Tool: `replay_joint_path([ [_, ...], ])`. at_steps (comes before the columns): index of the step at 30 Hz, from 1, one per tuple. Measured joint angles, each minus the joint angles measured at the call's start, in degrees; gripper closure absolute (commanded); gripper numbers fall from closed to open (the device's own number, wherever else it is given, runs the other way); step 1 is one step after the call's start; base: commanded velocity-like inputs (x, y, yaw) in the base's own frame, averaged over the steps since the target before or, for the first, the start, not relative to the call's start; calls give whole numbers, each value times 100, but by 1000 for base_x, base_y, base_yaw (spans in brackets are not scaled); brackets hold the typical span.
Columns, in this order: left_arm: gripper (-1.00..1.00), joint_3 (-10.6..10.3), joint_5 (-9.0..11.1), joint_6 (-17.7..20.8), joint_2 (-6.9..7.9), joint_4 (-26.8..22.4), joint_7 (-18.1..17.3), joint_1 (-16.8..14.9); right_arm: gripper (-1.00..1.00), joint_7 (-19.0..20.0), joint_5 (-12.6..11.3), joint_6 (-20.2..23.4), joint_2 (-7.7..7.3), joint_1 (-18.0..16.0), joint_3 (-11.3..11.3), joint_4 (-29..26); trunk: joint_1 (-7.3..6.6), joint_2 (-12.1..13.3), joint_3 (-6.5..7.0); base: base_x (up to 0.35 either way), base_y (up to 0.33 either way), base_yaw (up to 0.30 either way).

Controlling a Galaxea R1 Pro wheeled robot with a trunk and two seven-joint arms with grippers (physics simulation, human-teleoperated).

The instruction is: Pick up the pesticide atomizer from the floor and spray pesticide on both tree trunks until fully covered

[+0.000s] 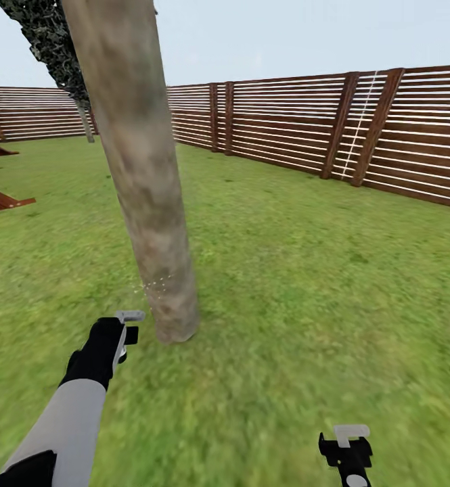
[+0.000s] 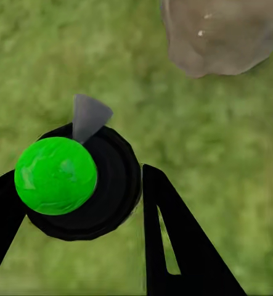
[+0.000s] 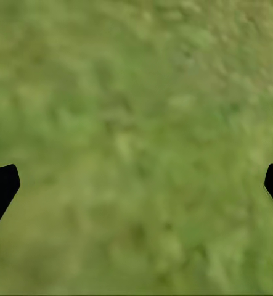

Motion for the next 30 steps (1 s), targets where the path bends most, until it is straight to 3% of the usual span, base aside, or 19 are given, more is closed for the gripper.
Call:
replay_joint_path([
  [4,100,-6,-16,-1,-89,-2,13,10,-100,-3,0,0,0,0,0,2,1,0,0,35,-268,5],
  [17,100,22,-32,8,-55,-69,13,11,-100,-2,0,0,0,0,0,2,0,0,0,49,-273,3],
  [27,100,38,-54,10,-7,-72,36,35,-100,-7,0,1,9,-1,1,3,1,0,0,86,-271,246],
  [30,100,220,-61,-9,1,-73,38,32,-100,-5,0,1,9,-1,1,3,1,0,0,1,-272,276],
])
